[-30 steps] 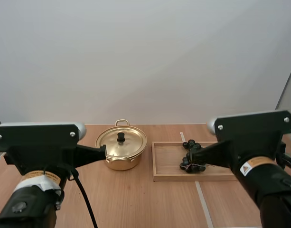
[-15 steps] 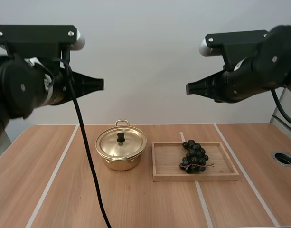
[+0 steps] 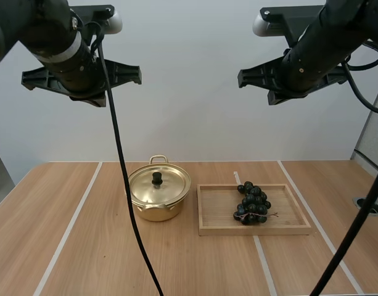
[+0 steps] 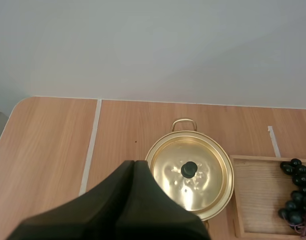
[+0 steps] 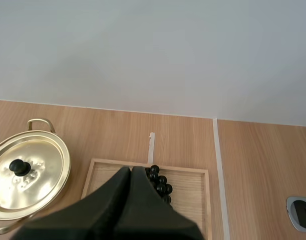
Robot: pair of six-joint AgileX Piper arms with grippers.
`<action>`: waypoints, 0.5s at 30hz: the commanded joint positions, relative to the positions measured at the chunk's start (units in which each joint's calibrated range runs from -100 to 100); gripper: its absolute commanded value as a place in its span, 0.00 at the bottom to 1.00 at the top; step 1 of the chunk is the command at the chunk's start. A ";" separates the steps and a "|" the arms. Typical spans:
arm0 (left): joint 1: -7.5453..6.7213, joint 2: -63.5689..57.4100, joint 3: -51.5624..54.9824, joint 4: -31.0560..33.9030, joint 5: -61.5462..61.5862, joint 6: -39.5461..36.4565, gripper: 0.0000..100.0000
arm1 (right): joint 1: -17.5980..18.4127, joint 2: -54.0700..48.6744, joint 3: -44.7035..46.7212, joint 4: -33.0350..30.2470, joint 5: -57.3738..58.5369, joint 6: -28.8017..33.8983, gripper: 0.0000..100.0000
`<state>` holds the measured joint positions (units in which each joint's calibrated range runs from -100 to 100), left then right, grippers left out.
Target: Open the pot, put the grape inside, and close it
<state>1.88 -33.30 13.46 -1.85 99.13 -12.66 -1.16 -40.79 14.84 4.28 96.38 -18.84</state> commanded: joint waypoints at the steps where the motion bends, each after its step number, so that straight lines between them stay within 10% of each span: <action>1: 0.03 2.45 -1.11 -0.74 0.87 2.92 0.00 | 0.07 -0.26 -1.01 -0.19 1.90 0.16 0.00; 8: 0.03 3.89 -0.74 -0.99 0.87 3.51 0.00 | 0.07 -0.26 -1.01 -0.30 2.56 -0.54 0.00; 15: 0.03 3.89 -0.74 -7.83 0.87 23.35 0.00 | 0.07 -0.26 -1.01 -0.30 3.62 -10.58 0.00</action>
<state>1.88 -29.46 12.95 -5.03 99.73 4.78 -1.16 -40.65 14.54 4.28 98.90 -26.07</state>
